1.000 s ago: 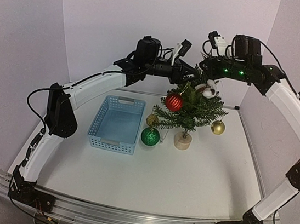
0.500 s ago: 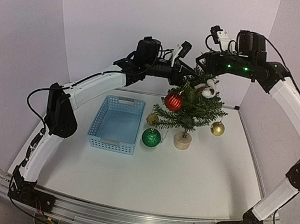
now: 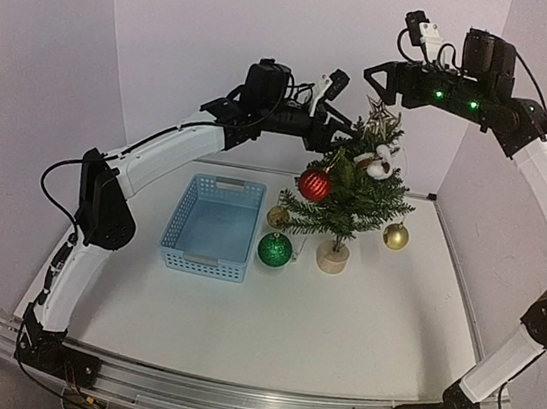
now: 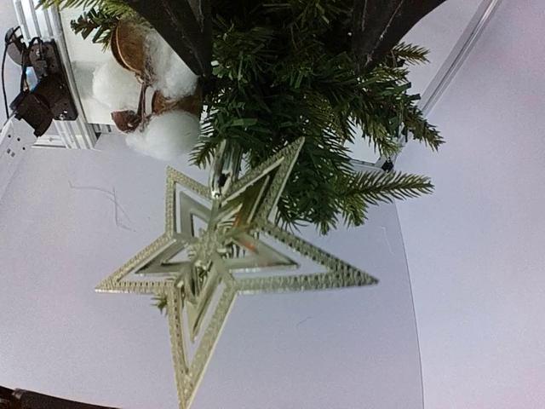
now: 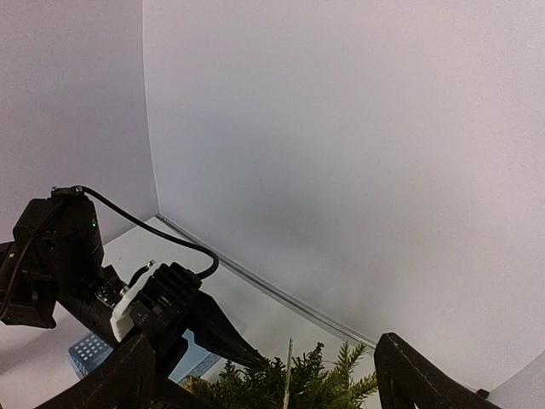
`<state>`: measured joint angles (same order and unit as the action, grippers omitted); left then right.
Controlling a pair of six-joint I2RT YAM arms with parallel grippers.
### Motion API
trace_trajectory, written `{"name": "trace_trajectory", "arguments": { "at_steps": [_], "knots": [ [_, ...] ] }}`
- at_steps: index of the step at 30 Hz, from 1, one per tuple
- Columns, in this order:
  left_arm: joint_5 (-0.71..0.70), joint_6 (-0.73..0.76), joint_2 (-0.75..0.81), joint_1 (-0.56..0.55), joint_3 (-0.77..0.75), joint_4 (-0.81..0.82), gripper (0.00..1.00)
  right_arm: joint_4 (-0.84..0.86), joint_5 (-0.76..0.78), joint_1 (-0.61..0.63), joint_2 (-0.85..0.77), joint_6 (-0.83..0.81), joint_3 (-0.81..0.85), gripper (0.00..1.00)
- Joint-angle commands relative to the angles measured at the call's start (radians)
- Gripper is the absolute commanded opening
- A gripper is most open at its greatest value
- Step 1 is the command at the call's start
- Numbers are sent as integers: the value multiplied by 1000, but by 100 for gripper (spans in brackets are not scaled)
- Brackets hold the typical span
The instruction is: Decorate the small christmas tree
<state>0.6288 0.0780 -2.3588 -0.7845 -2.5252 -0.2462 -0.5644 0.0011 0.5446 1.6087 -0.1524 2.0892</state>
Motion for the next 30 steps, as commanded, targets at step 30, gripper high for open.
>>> {"name": "trace_trajectory", "arguments": {
  "at_steps": [30],
  "knots": [
    [-472, -172, 635, 549, 665, -225, 68, 15, 183, -671, -251, 484, -754, 89]
  ]
}}
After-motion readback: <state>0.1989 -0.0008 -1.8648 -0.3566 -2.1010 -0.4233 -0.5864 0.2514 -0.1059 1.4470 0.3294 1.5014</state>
